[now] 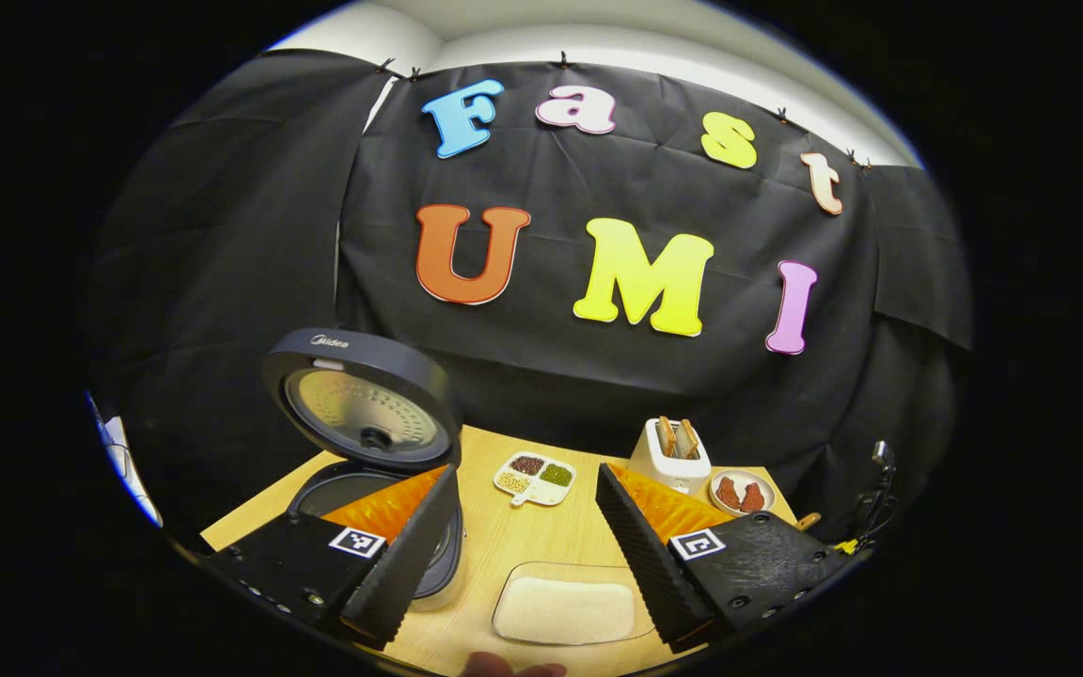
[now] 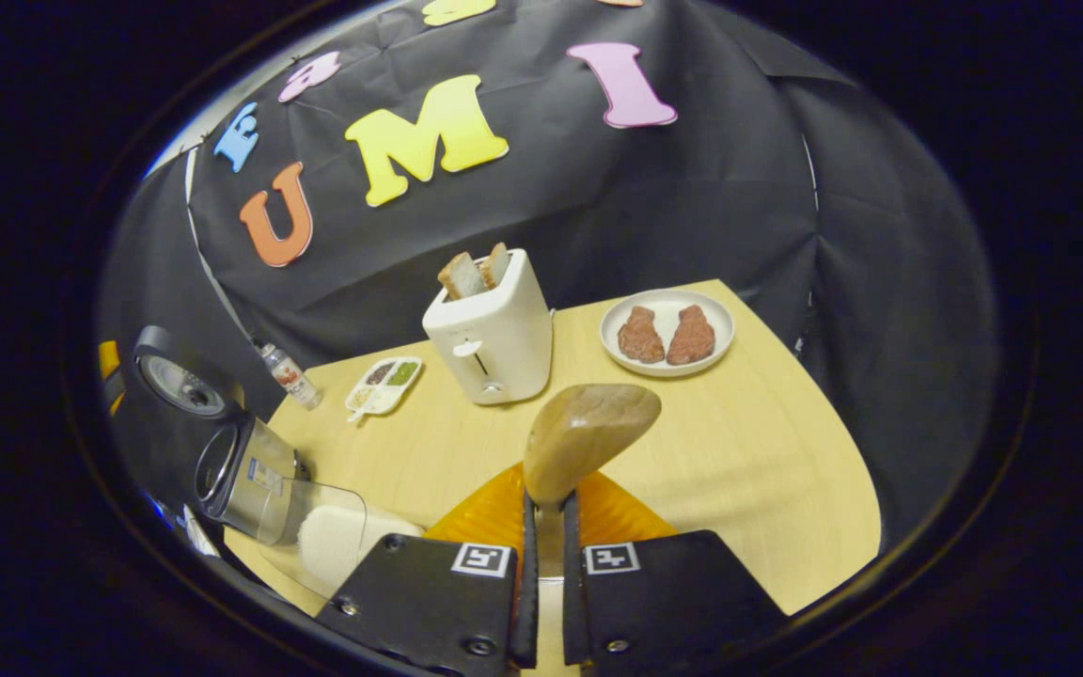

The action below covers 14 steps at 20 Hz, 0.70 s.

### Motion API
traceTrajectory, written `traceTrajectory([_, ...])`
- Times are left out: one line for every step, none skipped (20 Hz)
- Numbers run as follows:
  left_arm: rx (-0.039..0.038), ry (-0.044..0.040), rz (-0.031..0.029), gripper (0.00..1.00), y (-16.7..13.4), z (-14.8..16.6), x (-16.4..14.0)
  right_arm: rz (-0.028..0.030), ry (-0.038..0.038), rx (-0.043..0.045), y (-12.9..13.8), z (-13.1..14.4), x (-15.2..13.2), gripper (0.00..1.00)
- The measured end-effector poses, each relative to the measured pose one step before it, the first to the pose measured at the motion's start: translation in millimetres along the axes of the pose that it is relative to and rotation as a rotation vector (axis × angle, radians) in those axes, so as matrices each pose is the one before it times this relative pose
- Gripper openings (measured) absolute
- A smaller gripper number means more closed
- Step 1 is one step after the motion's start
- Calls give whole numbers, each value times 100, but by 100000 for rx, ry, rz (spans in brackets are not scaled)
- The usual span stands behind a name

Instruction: Close the left gripper, press the button to open the rice cooker; take a wooden spoon from the chopstick holder with the right hand, scoop a spoonful of rice and pour it into the rice cooker, then put the wooden spoon back into the chopstick holder.

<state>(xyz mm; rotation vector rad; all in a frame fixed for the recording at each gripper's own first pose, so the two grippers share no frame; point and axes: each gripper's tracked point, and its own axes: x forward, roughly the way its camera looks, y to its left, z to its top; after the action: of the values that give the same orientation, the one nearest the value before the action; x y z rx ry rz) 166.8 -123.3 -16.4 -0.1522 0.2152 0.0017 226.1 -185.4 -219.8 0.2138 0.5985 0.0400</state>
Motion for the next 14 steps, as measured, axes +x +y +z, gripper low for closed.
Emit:
traceTrajectory([-658,-419,-71,95,622,5,-524,-939,-2077,-1039,516,863,-758,16])
traceTrajectory([-305,-819,-170,95,617,152,-530,-625,-1560,-1007,618,664,-805,16])
traceTrajectory([200,-978,-220,95,686,251,-605,-67,-1716,-786,889,697,-944,16])
traceTrajectory([241,-730,-629,95,607,171,-513,-14,-2112,-742,979,744,-884,16])
traceTrajectory([36,-546,-830,95,590,124,-604,-233,-1756,-881,1065,672,-799,16])
traceTrajectory([302,-858,-402,95,811,293,-641,-81,-1441,-1071,1195,332,-781,15])
traceTrajectory([345,-961,-168,95,961,338,-621,273,-1237,-943,1502,332,-680,15])
traceTrajectory([128,-626,-22,95,936,220,-560,1029,-799,-678,1765,112,-594,15])
traceTrajectory([-134,-366,-196,95,900,-17,-567,1615,-618,-748,1918,22,-500,15])
traceTrajectory([-266,-81,-349,95,907,87,-425,1680,-530,-848,1806,-215,-408,15])
traceTrajectory([-142,54,71,95,998,5,-473,1333,-312,-842,1723,-244,-172,15])
traceTrajectory([-40,225,129,95,885,2,-428,1491,-244,-642,1684,-438,-178,15])
traceTrajectory([-4,-37,343,95,901,19,-455,1143,41,-718,1544,-627,32,15])
traceTrajectory([-116,70,399,95,1051,-8,-557,490,788,-931,1211,-922,104,15])
